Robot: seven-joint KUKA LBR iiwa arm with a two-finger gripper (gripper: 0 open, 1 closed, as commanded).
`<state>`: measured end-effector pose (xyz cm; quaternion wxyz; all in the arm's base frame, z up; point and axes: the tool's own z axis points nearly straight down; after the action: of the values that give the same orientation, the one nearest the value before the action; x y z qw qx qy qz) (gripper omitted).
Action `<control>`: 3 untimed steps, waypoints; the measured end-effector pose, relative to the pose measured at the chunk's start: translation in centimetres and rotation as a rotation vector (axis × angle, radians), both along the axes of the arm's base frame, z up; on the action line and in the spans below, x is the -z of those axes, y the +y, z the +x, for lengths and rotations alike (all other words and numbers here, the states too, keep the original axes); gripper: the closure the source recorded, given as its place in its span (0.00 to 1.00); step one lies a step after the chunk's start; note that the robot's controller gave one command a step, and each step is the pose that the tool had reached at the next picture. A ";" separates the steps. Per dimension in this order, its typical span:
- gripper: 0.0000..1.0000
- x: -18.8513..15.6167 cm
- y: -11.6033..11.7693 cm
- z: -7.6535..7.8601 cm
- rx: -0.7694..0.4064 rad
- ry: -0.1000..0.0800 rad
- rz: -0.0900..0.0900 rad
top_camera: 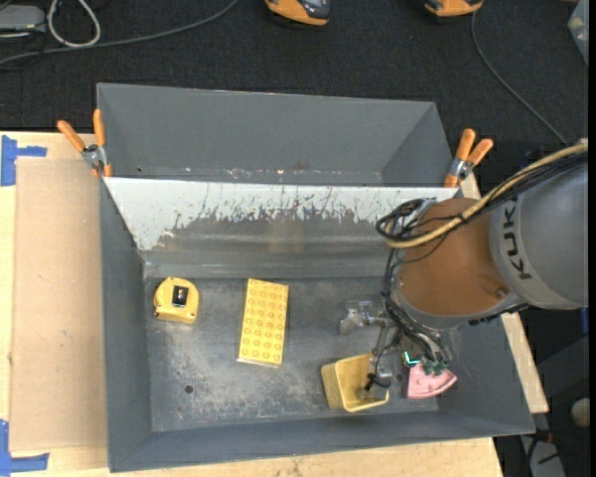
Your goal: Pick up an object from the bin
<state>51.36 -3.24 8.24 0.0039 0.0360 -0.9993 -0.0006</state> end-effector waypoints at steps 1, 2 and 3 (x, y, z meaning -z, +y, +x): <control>1.00 0.4 -1.0 0.0 0.000 0.002 0.000; 0.00 0.5 -1.0 0.0 0.001 0.002 0.000; 1.00 0.5 -1.0 0.0 0.002 0.002 0.000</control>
Offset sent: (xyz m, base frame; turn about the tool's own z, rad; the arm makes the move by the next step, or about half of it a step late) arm 0.0000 0.0000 0.0000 0.0000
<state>51.32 -4.26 7.78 0.0050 0.0349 -0.9994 -0.0006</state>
